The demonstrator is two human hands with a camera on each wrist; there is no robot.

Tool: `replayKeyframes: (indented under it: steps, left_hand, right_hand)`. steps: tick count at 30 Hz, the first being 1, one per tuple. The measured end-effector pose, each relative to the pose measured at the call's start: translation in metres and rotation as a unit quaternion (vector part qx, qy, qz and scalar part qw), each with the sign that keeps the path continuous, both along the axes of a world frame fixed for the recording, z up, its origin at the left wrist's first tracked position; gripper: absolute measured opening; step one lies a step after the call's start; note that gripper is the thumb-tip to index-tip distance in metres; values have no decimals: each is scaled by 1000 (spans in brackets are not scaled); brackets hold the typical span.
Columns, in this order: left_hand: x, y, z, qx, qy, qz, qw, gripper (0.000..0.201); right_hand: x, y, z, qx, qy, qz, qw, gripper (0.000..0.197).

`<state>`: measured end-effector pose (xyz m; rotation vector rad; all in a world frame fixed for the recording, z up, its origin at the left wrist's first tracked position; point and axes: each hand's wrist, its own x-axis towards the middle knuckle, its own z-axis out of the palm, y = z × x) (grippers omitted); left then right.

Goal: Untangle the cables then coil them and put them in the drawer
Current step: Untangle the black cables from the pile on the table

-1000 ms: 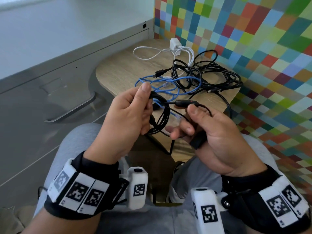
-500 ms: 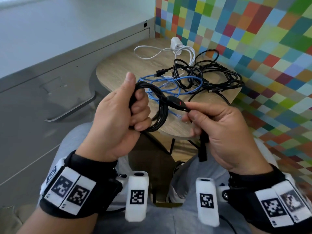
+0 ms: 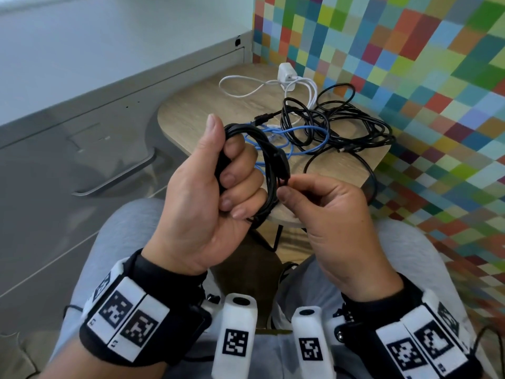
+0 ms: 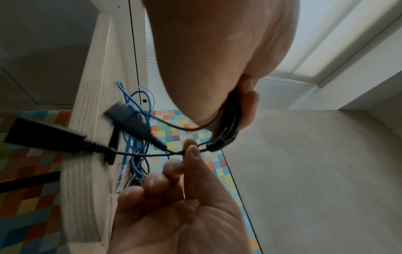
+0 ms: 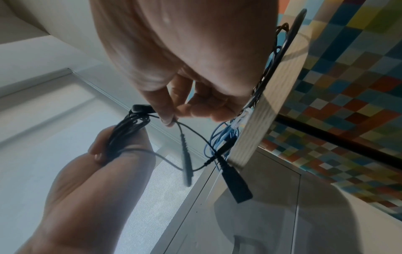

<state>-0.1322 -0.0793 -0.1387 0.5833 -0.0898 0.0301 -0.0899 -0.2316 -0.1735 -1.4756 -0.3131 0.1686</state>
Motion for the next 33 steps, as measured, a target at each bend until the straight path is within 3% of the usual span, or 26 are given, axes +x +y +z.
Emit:
replayKeyframes:
  steps: [9, 14, 17, 22, 26, 33]
  left_hand:
    - [1, -1, 1, -18, -4, 5, 1000, 38]
    - [0, 3, 2, 40, 18, 19, 999, 42]
    - [0, 1, 0, 67, 27, 25, 997, 40]
    - [-1, -6, -1, 46, 6, 13, 999, 38]
    - [1, -8, 0, 43, 5, 39, 998, 39]
    - [4, -14, -1, 93, 28, 169, 981, 39]
  right_hand:
    - [-8, 8, 0, 71, 31, 2, 997, 14]
    - [0, -9, 5, -56, -124, -60, 989, 16]
    - [6, -17, 7, -75, -183, -115, 974, 21]
    - [4, -7, 1, 12, -106, -117, 987, 13]
    - [-4, 5, 2, 95, 12, -41, 995, 17]
    - [-18, 10, 8, 229, 120, 118, 959, 26]
